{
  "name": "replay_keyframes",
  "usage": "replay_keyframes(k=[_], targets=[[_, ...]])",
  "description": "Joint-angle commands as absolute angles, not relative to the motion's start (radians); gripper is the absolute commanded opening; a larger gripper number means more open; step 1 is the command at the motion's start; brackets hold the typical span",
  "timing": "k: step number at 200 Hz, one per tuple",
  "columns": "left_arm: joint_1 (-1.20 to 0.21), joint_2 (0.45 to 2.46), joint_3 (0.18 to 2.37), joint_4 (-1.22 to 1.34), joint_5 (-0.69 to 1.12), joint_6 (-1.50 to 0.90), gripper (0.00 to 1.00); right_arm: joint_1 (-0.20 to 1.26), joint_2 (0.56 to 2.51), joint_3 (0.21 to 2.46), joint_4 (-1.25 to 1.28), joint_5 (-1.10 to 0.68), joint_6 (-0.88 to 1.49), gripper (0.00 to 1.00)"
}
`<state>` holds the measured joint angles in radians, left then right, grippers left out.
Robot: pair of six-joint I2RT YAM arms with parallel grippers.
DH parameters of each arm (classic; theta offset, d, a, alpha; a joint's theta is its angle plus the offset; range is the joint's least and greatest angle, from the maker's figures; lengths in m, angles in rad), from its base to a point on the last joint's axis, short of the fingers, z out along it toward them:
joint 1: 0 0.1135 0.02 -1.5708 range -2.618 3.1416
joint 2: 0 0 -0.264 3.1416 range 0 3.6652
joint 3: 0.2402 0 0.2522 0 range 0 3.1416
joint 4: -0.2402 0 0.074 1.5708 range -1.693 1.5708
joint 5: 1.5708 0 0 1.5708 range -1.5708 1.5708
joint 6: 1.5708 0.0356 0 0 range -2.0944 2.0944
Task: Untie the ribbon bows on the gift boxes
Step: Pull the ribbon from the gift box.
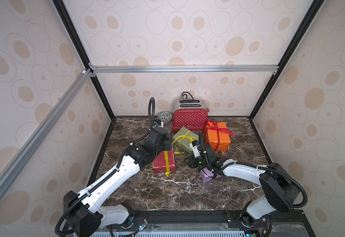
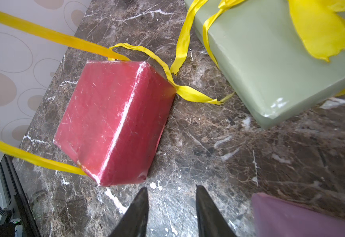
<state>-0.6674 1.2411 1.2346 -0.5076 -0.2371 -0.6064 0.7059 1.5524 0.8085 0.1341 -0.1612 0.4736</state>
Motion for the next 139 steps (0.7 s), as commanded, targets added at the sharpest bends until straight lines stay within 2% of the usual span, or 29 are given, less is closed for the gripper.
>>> replay_keyframes(k=[1, 139], targets=[[-0.663, 1.208, 1.317, -0.565, -0.275, -0.557, 0.0, 0.716, 1.565, 0.832, 0.119, -0.166, 0.472, 0.41], [-0.658, 1.348, 1.793, -0.775, -0.388, -0.428, 0.0, 0.72, 1.563, 0.833, 0.114, -0.16, 0.468, 0.42]])
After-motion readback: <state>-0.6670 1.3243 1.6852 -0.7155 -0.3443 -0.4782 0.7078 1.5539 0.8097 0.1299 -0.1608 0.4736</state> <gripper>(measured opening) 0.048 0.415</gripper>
